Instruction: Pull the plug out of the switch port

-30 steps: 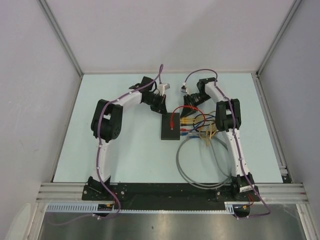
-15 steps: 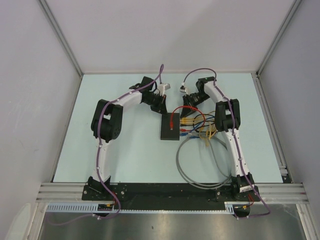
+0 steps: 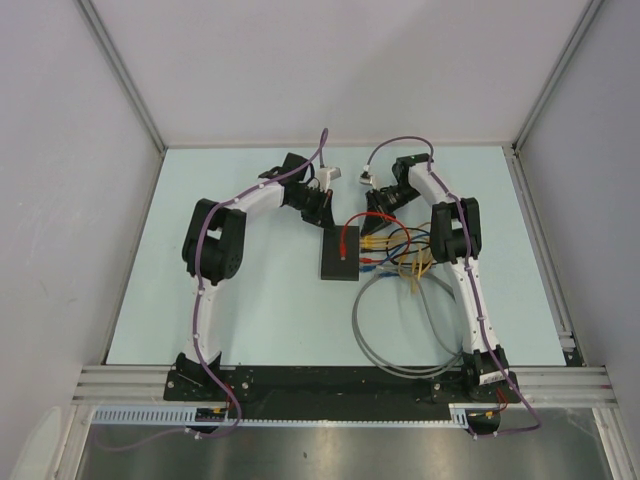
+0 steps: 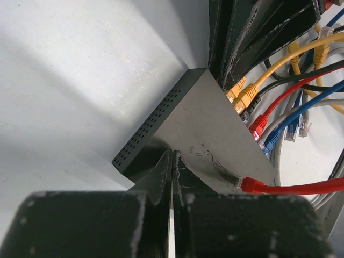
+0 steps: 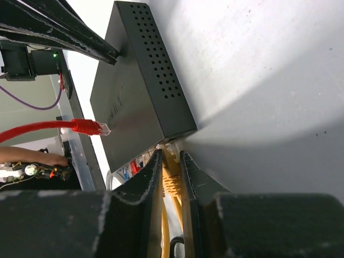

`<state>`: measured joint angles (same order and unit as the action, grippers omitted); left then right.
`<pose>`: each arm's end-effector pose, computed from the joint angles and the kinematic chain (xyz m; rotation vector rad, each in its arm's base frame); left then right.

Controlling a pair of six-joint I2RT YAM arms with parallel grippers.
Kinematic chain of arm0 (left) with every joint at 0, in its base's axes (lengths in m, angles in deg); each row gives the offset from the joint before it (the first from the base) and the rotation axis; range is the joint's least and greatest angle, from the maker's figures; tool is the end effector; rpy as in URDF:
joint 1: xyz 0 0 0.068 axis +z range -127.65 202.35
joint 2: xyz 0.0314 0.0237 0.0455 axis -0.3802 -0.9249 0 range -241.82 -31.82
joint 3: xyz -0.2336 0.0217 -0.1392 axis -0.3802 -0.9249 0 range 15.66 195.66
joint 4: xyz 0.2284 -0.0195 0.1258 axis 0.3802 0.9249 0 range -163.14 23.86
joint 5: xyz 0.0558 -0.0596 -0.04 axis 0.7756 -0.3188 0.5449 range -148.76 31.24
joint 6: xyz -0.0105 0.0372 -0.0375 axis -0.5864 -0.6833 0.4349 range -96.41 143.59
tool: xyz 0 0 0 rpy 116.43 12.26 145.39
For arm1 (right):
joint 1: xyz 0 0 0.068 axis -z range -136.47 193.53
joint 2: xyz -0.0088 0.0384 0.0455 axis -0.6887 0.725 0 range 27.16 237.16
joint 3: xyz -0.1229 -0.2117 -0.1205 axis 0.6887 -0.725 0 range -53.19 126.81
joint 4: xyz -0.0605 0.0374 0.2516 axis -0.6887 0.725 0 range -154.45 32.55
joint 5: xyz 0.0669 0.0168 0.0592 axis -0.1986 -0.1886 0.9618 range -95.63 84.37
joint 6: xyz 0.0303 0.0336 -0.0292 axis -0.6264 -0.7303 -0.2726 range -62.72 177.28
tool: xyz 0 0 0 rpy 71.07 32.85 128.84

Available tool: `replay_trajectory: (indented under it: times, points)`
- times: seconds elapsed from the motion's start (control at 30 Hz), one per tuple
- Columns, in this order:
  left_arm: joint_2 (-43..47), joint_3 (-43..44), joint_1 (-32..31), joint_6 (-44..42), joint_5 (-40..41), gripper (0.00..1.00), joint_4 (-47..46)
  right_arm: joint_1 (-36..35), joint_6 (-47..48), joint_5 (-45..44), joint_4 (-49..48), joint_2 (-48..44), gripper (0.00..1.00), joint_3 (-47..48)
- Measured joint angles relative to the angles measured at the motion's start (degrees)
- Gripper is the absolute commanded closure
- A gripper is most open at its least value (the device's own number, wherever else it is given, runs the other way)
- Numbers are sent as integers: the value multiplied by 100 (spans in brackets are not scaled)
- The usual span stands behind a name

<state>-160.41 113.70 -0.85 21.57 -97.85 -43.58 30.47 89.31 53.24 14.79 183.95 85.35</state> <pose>0.4295 -0.2084 0.1589 0.7998 2.4583 -1.0244 0.4823 0.1431 0.1062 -0.9388 2.5209 1.5250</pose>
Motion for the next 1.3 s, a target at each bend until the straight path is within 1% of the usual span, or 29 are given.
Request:
replay_trajectory:
  times: [0.43, 0.77, 1.0, 1.17, 1.3]
  points:
    - [0, 0, -2, -15, 0, 100, 0, 42, 70, 9, 31, -2, 100, 37]
    - [2, 0, -7, -61, -4, 100, 0, 105, 850, 7, 149, -4, 100, 46]
    - [2, 0, -26, -107, -2, 100, -11, 343, 1086, 42, 146, -7, 100, 61]
    - [2, 0, -31, -107, -2, 100, -15, 422, 1038, -63, 50, -76, 100, 87]
    - [2, 2, -33, -107, -4, 100, -13, 483, 623, -297, -254, -315, 100, 87]
